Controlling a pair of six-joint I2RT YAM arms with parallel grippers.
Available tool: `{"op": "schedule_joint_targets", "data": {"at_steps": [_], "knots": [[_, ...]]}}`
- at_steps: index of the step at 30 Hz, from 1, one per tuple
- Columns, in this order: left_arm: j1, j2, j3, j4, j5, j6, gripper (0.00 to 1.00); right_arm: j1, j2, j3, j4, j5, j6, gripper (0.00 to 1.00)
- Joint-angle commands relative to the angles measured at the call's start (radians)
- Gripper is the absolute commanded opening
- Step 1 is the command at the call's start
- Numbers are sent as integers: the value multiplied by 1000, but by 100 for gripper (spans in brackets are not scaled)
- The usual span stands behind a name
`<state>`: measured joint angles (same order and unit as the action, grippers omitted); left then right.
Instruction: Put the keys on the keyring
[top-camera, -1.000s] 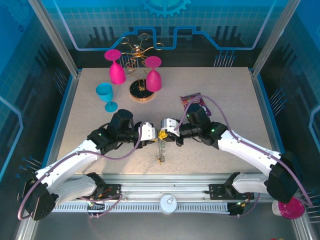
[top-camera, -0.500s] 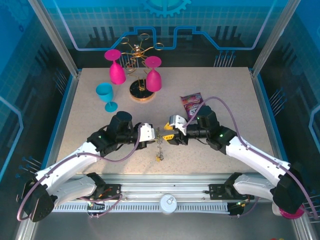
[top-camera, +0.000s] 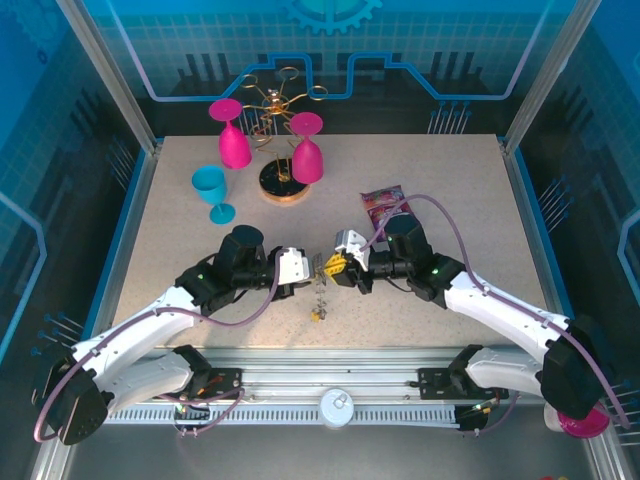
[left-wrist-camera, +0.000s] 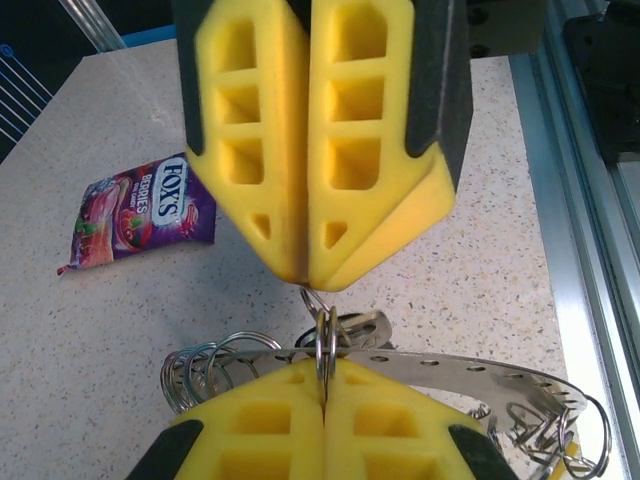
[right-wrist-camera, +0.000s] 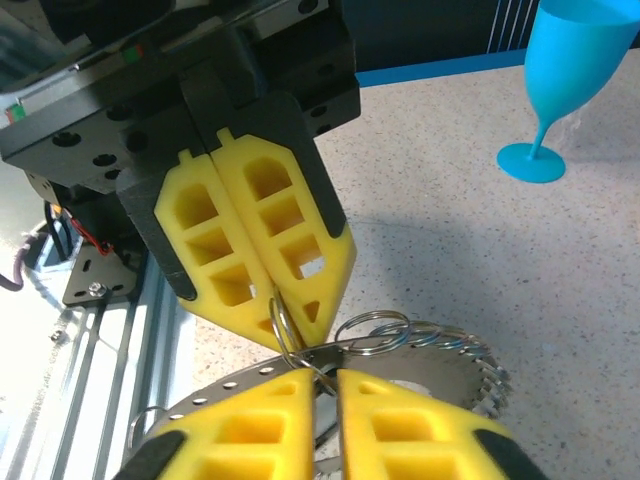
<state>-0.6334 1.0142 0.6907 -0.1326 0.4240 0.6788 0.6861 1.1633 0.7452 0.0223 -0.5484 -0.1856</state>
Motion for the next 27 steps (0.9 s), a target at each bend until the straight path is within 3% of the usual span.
{"op": "schedule_joint_targets", "data": {"at_steps": [1, 3, 18, 22, 24, 27], "knots": [[-8, -21, -9, 55, 16, -16, 0, 5, 1, 19, 18, -31, -2, 4], [-7, -26, -14, 67, 20, -19, 0, 3, 2, 19, 13, -36, -3, 0], [-7, -60, -36, 149, 49, -23, 0, -10, 22, 3, 4, -48, -5, 0], [-8, -57, -40, 157, 38, -28, 0, -22, -45, -32, 40, -14, 11, 33], [-8, -55, -39, 165, 34, -40, 0, -21, -76, -50, 41, 8, 2, 42], [-9, -50, -35, 174, 26, -64, 0, -14, -112, -83, 43, 54, -13, 43]]}}
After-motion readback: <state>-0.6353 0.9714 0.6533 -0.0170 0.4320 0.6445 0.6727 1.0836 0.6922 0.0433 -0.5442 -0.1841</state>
